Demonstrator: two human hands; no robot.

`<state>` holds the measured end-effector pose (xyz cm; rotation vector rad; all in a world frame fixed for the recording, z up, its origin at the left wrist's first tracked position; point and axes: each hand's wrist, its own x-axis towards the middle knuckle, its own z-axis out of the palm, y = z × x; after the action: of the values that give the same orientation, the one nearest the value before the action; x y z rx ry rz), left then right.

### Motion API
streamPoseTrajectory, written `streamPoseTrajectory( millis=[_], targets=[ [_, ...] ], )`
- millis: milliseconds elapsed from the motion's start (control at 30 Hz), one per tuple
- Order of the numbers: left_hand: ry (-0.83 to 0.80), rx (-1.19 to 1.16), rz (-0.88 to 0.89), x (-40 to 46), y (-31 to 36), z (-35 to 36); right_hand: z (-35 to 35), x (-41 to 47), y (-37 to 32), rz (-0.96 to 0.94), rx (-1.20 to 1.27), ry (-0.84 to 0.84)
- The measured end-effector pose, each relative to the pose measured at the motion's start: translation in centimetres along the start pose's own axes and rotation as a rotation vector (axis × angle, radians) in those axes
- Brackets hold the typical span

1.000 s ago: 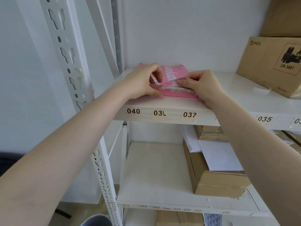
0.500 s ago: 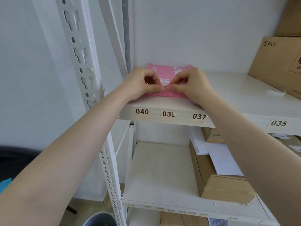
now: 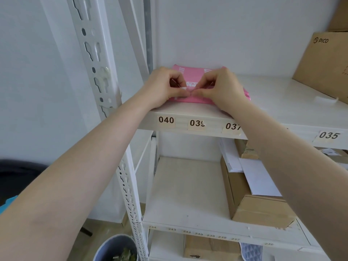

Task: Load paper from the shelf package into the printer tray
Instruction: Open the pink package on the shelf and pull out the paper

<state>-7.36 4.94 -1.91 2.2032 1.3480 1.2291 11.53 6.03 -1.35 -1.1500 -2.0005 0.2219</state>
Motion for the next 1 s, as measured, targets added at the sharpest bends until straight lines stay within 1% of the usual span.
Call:
streamPoseTrajectory(
  millis=[133, 233, 367, 467, 600, 667, 800, 867, 1000],
  targets=[
    [-0.018, -0.064, 0.037, -0.4, 0.4, 0.0, 0.0, 0.0, 0.2, 0.022, 0.118, -0.030],
    [-0.048, -0.110, 0.045, -0.6, 0.5, -0.1, 0.1, 0.1, 0.5, 0.048, 0.194, -0.016],
    [-0.027, -0.186, 0.105, -0.7, 0.5, -0.1, -0.1, 0.3, 0.6, 0.101, 0.358, 0.029],
    [-0.020, -0.235, 0.100, -0.7, 0.6, -0.2, -0.1, 0.2, 0.4, 0.112, 0.376, 0.019],
    [0.065, -0.307, 0.044, -0.7, 0.4, -0.7, -0.3, 1.0, 0.5, 0.187, 0.332, 0.000],
    [0.054, -0.258, 0.056, -0.8, 0.4, -0.7, -0.3, 1.4, 0.6, 0.229, 0.309, -0.017],
    [-0.015, -0.077, 0.029, -0.7, 0.4, -0.5, -0.6, 1.6, 0.5, 0.276, 0.252, -0.063],
    [-0.032, -0.030, 0.018, -0.7, 0.4, -0.4, -1.0, 1.6, 0.5, 0.272, 0.265, -0.108],
    [-0.045, 0.049, 0.081, -0.4, 0.5, -0.3, -2.3, 1.6, 0.6, 0.229, 0.256, -0.227]
  ],
)
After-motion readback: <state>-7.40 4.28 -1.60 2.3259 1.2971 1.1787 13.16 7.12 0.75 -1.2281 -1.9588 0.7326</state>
